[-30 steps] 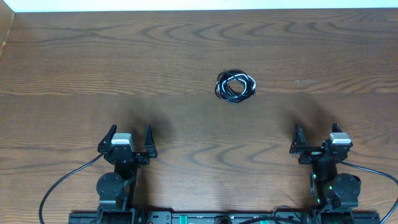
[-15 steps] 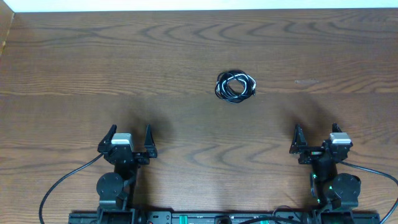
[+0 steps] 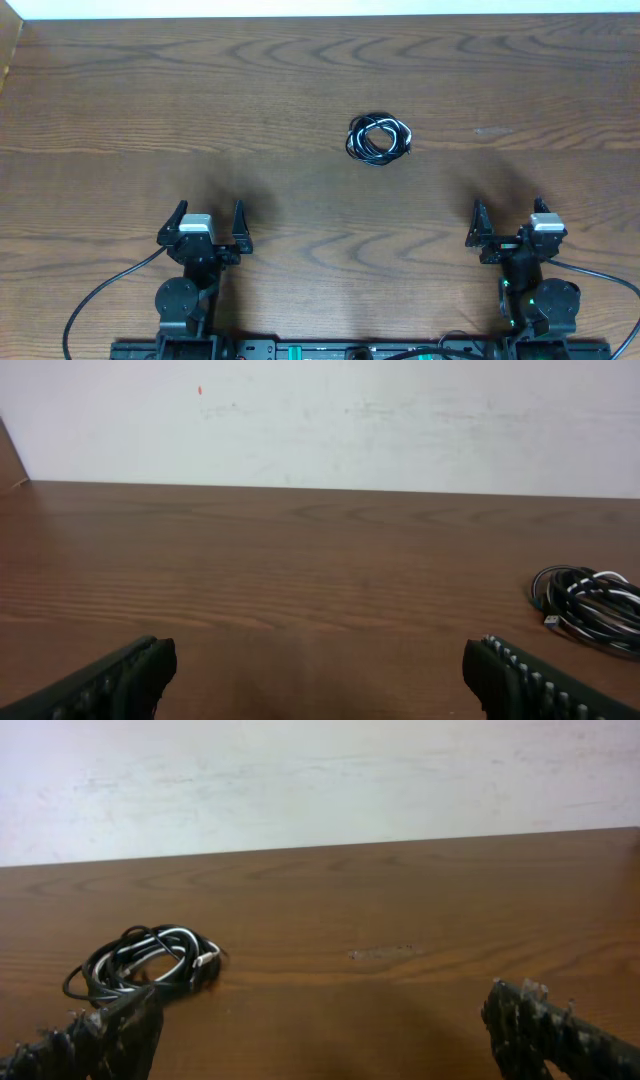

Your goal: Untangle cables

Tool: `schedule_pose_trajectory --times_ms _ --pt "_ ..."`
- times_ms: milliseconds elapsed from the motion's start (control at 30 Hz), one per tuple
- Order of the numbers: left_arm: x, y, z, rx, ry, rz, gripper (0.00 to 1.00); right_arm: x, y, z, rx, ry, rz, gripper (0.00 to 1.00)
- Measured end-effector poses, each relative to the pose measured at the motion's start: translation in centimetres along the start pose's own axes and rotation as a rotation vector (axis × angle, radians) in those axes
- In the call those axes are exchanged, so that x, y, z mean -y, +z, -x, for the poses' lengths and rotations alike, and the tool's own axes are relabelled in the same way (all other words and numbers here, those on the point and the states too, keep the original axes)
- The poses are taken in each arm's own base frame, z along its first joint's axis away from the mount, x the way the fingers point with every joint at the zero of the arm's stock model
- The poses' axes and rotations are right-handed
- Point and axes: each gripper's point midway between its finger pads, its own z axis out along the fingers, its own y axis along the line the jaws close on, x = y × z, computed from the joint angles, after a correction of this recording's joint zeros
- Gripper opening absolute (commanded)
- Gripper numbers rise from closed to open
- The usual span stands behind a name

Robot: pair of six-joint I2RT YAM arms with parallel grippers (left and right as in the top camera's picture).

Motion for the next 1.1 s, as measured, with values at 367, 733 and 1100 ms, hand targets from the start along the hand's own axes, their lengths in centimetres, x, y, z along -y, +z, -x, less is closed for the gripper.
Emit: schedule_pose_trajectory --times_ms 367,733,1100 --pt "0.0 0.0 0.0 0.0 -0.021 0.0 0.97 0.0 0.0 0.0 0.0 0.0 0.001 0.99" --pt "0.0 -0.1 -0.9 -0.078 -0.071 0.006 0.97 0.1 -0.1 -0.8 -0.058 0.0 -0.007 0.99" --pt "0.0 0.3 -1.1 -0.289 -0.078 0.019 0.97 0.1 0.6 -0.6 -0.235 0.0 -0.027 0.99"
